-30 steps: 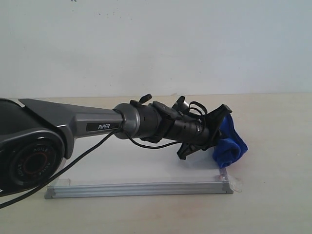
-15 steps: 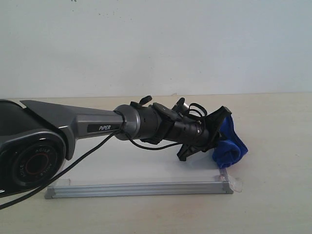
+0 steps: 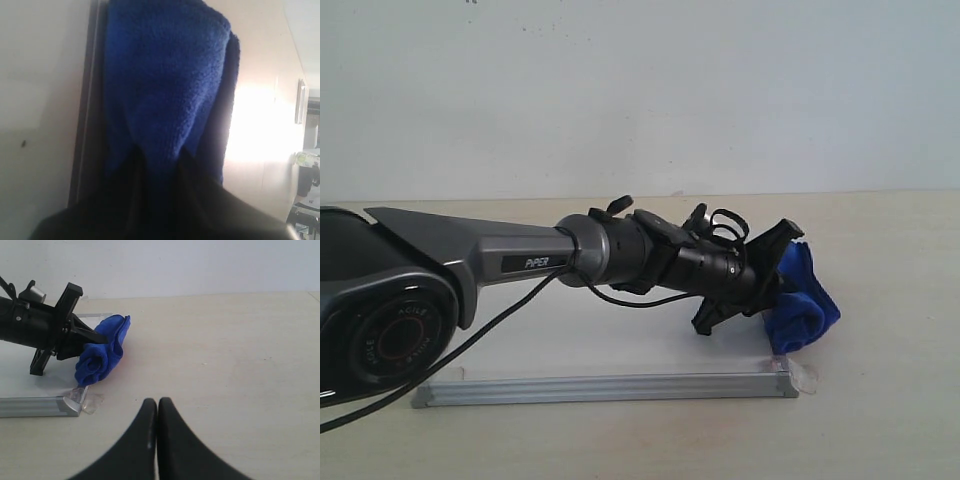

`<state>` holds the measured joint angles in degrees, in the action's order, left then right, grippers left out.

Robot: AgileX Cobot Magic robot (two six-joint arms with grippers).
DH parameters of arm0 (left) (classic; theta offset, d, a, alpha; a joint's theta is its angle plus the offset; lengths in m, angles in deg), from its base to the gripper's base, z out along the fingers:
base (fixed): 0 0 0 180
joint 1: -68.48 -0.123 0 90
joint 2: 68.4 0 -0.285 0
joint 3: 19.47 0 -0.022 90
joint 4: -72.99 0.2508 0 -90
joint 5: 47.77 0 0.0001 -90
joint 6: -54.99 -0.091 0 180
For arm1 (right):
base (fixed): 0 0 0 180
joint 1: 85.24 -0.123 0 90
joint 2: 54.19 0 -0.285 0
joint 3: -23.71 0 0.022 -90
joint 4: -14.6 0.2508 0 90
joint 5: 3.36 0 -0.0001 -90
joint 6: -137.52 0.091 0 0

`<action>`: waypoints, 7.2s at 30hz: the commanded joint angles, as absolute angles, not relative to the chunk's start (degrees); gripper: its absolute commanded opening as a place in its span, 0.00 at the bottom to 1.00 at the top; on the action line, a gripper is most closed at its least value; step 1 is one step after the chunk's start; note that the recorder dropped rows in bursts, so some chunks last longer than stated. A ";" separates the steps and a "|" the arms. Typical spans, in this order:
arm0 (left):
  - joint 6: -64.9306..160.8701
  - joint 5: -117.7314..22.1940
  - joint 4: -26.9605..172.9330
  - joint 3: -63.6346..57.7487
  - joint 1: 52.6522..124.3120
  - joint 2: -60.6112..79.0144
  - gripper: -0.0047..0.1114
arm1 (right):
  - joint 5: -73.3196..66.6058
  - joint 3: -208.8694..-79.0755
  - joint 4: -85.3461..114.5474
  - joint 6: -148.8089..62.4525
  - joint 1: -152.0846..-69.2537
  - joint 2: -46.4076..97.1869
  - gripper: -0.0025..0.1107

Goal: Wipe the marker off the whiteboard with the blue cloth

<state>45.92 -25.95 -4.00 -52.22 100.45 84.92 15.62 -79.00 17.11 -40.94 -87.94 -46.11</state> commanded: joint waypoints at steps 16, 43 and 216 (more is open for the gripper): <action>46.94 -23.50 -3.85 -53.27 98.39 82.52 0.08 | 15.14 -79.08 17.14 -41.18 -87.55 -46.41 0.02; 46.46 -23.91 -1.25 -53.27 98.39 84.19 0.40 | 15.14 -79.08 17.14 -41.18 -87.55 -46.41 0.02; 56.74 -40.24 56.79 57.75 69.65 -60.61 0.08 | 15.15 -79.08 17.04 -41.18 -87.55 -46.41 0.02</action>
<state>58.73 -39.31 48.25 57.54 69.88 -60.40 15.62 -79.00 17.01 -40.94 -87.94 -46.11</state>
